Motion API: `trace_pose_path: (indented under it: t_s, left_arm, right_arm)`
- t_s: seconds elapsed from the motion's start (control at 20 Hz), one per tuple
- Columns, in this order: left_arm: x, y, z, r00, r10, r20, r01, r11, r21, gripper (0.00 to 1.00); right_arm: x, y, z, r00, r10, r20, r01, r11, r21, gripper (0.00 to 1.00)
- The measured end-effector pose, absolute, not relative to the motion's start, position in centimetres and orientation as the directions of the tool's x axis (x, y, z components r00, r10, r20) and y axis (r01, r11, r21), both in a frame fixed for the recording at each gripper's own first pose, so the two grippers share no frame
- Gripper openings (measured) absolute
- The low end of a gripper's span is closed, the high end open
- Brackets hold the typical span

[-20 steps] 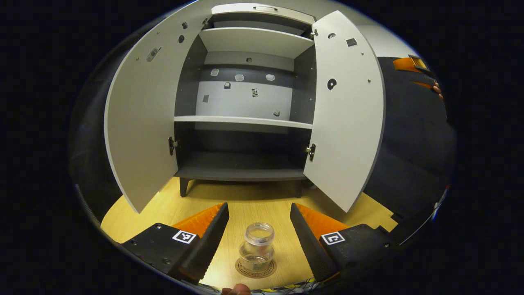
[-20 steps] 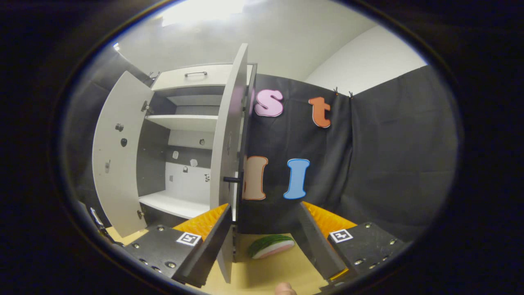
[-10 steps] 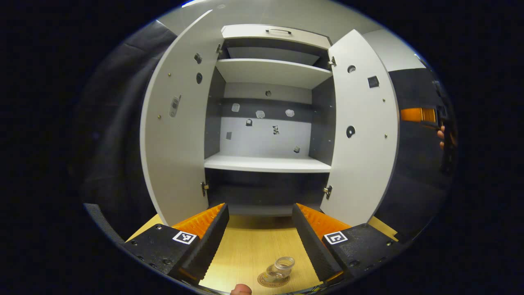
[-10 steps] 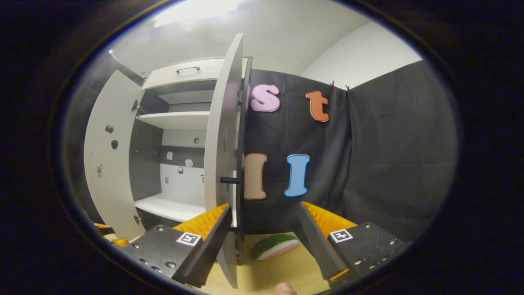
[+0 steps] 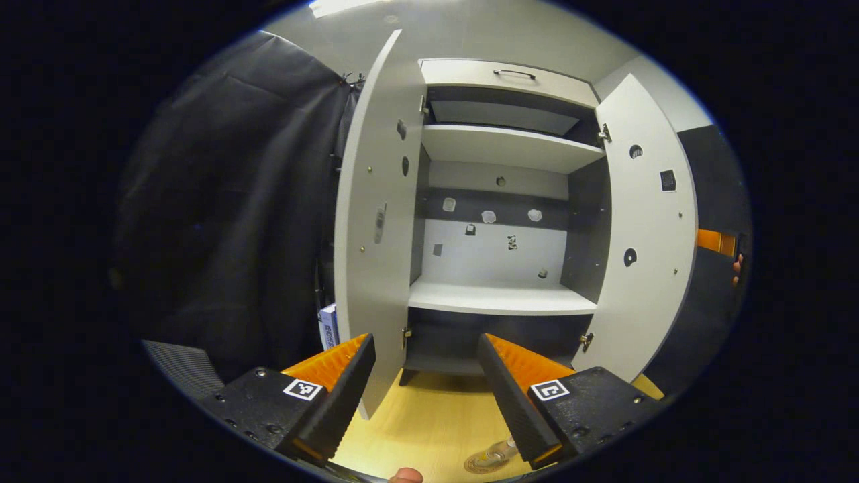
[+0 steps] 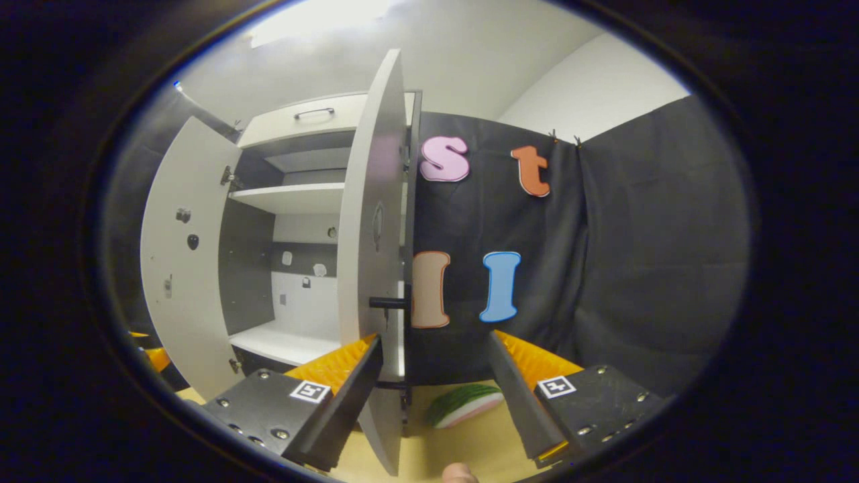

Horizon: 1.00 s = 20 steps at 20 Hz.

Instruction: Grasp the bottle in the cabinet with the left hand and place it on the coaster, then close the right door with the right hand and the left door with the left hand.

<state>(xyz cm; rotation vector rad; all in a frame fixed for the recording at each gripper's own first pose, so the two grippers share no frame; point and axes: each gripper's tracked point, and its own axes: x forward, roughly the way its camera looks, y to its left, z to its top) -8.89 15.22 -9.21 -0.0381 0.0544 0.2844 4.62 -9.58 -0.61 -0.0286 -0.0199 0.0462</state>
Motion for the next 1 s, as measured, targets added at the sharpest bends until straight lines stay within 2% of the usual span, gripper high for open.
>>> trace_pose_path:
  t_s: [0.3,0.35,0.45,0.5,0.65,0.7,0.85,0.9,1.0]
  left_arm:
    - [-9.5,18.2,-7.3,0.941,0.337,-0.028,-0.338,0.94,-0.049,0.97]
    - [-9.7,18.8,-7.1,0.937,0.349,-0.026,-0.35,0.936,-0.041,0.93]
    - [-10.4,19.9,-6.7,0.928,0.373,-0.022,-0.373,0.927,-0.027,0.97]
    - [-10.6,20.4,-6.6,0.923,0.383,-0.022,-0.384,0.923,-0.024,0.96]
    - [-11.4,22.3,-6.2,0.909,0.417,-0.018,-0.417,0.908,-0.031,0.96]
    - [-11.6,22.9,-6.2,0.903,0.43,-0.018,-0.43,0.902,-0.032,0.96]
    - [-12.6,24.6,-6.2,0.884,0.466,-0.017,-0.467,0.884,-0.032,0.96]
    - [-12.9,25.1,-6.1,0.88,0.475,-0.017,-0.475,0.879,-0.034,0.96]
    - [-13.2,25.9,-6.1,0.873,0.488,-0.02,-0.488,0.872,-0.037,0.96]
  right_arm:
    - [5.3,-3.0,-1.0,0.988,0.152,0.031,-0.152,0.988,-0.023,0.93]
    - [5.6,-1.9,-1.2,0.984,0.173,0.029,-0.172,0.985,-0.018,0.97]
    - [5.9,0.2,-1.2,0.977,0.21,0.029,-0.21,0.978,-0.004,0.97]
    - [6.0,1.1,-1.2,0.973,0.229,0.031,-0.229,0.973,-0.001,0.93]
    - [6.5,4.4,-1.2,0.956,0.29,0.035,-0.29,0.957,0.012,0.93]
    - [6.5,5.6,-1.0,0.948,0.317,0.038,-0.318,0.948,0.023,1.0]
    - [6.6,7.9,-0.3,0.936,0.347,0.057,-0.349,0.936,0.031,0.92]
    - [6.5,8.4,-0.2,0.933,0.354,0.062,-0.356,0.934,0.033,0.96]
    - [6.4,9.1,-0.3,0.93,0.361,0.061,-0.364,0.931,0.039,0.97]
